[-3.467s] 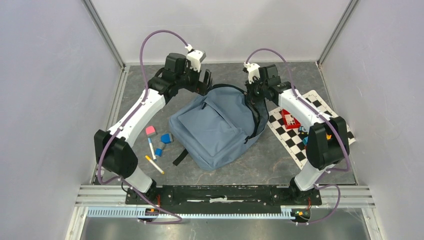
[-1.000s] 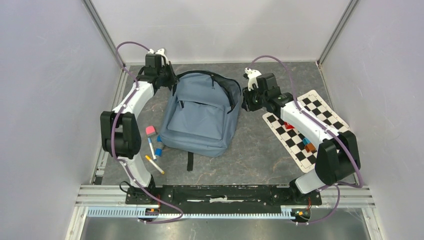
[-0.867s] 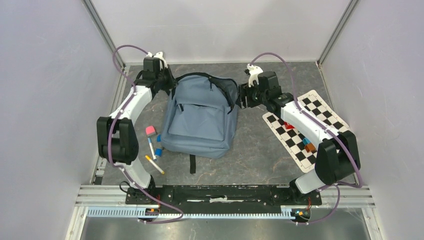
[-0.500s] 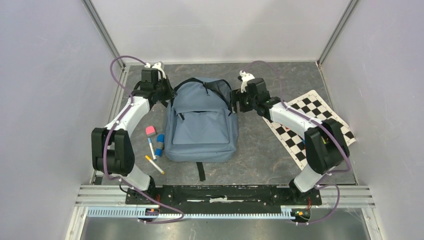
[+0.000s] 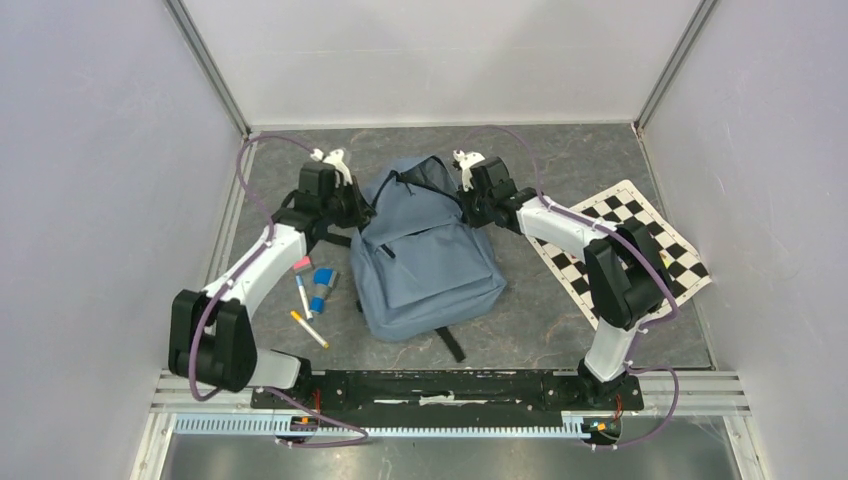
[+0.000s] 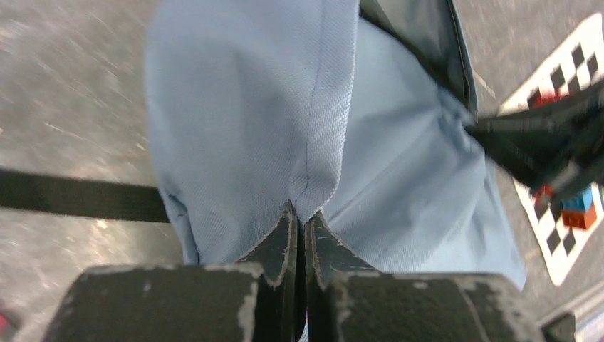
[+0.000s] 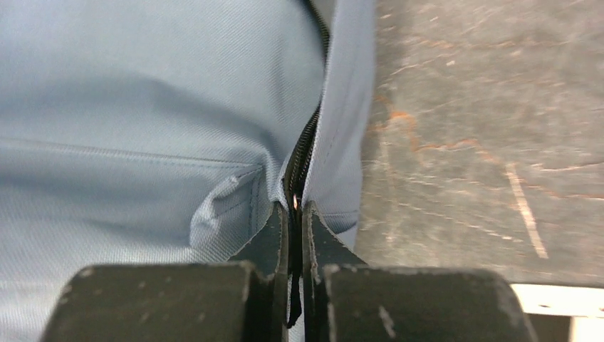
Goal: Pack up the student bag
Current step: Zip the student bag at the center of the board.
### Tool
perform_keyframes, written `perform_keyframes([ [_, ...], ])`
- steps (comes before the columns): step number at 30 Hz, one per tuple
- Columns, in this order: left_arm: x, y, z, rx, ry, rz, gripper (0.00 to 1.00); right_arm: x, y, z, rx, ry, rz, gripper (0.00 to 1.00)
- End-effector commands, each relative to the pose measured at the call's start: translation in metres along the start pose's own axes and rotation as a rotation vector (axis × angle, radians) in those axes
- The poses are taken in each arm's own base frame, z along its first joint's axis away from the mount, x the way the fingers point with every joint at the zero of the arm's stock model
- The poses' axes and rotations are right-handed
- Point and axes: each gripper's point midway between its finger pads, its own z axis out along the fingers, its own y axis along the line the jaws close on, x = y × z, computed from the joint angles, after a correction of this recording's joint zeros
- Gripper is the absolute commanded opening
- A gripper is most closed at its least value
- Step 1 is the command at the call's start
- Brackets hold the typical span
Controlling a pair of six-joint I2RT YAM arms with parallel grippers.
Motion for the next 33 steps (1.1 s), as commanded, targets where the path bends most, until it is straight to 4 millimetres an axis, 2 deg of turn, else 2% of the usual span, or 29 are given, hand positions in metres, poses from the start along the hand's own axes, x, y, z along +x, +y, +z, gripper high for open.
perform_keyframes([
  [1,0.056,-0.043,-0.028,0.098,0.104,0.002,0.06,-0.068,-0.057,-0.023,0.281,-0.123,-0.174,0.0],
  [5,0.105,-0.058,-0.05,0.119,0.139,-0.028,0.07,-0.08,-0.064,-0.027,0.31,-0.121,-0.283,0.0],
  [9,0.156,-0.064,-0.074,0.166,0.156,-0.109,0.11,-0.072,-0.066,-0.03,0.311,-0.104,-0.324,0.0],
  [12,0.178,-0.047,-0.089,0.139,0.17,-0.152,0.24,-0.057,-0.059,-0.035,0.269,-0.101,-0.323,0.0],
  [13,0.178,-0.043,-0.094,0.129,0.16,-0.153,0.35,-0.05,-0.055,-0.038,0.243,-0.1,-0.316,0.0],
  [15,0.168,-0.041,-0.107,0.119,0.119,-0.139,0.54,-0.04,-0.046,-0.047,0.191,-0.114,-0.303,0.0],
  [17,0.148,-0.045,-0.121,0.117,0.068,-0.093,0.69,-0.035,-0.039,-0.06,0.156,-0.14,-0.295,0.08],
  [20,0.117,-0.047,-0.131,0.06,0.02,0.008,0.83,-0.041,-0.032,-0.085,0.139,-0.194,-0.291,0.33],
  [22,0.097,-0.05,-0.128,0.015,0.015,0.089,0.89,-0.048,-0.027,-0.1,0.119,-0.235,-0.293,0.49],
  [26,0.067,-0.055,-0.102,-0.044,0.037,0.195,0.97,-0.069,-0.009,-0.125,0.046,-0.326,-0.32,0.73],
  [29,0.053,-0.051,-0.074,-0.065,0.075,0.238,1.0,-0.077,0.019,-0.131,-0.095,-0.368,-0.378,0.81],
  [33,0.048,-0.038,-0.044,-0.083,0.199,0.294,1.0,-0.076,0.054,-0.125,-0.251,-0.372,-0.446,0.84],
])
